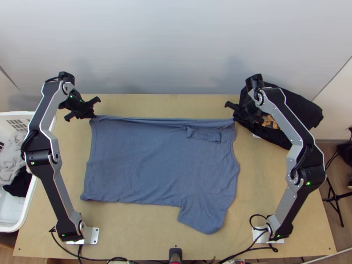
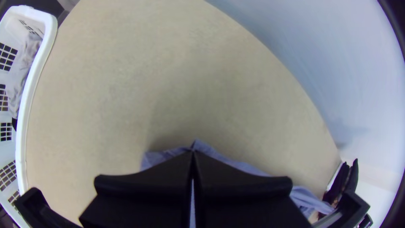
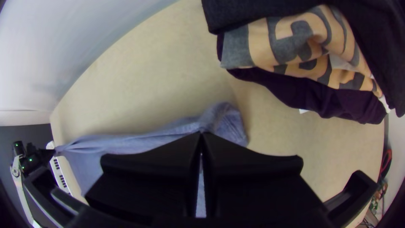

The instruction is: Fold the t-shirt

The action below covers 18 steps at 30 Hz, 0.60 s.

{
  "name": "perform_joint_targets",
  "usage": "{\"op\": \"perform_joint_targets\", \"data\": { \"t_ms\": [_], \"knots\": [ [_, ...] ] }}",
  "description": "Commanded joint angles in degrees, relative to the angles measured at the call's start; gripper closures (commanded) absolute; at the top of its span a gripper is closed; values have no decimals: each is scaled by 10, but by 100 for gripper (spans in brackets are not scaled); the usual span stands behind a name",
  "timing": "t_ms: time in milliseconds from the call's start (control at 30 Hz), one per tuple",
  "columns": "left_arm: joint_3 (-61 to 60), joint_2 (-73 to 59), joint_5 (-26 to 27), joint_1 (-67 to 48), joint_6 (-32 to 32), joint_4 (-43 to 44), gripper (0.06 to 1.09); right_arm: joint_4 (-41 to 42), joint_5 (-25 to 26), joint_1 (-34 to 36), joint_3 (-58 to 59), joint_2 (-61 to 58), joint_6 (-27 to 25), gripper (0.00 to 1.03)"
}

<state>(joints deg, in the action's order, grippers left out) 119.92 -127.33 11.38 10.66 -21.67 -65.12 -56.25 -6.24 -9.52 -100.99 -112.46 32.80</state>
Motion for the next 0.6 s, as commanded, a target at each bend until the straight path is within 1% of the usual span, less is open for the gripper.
{"op": "perform_joint_targets", "data": {
  "t_ms": [0, 233, 300, 567],
  "knots": [
    [9, 28, 38, 1, -6, -37, 105, -25, -3, -22, 22, 21, 8, 100],
    [0, 41, 44, 13, 16, -68, 105, -52, -2, -20, 41, 32, 8, 100],
    [-21, 54, 61, 16, 32, -69, 105, -52, -1, -20, 58, 45, 9, 100],
    [-117, 106, 80, 19, 74, -69, 105, -51, 0, -23, 135, 89, 6, 100]
  ]
}}
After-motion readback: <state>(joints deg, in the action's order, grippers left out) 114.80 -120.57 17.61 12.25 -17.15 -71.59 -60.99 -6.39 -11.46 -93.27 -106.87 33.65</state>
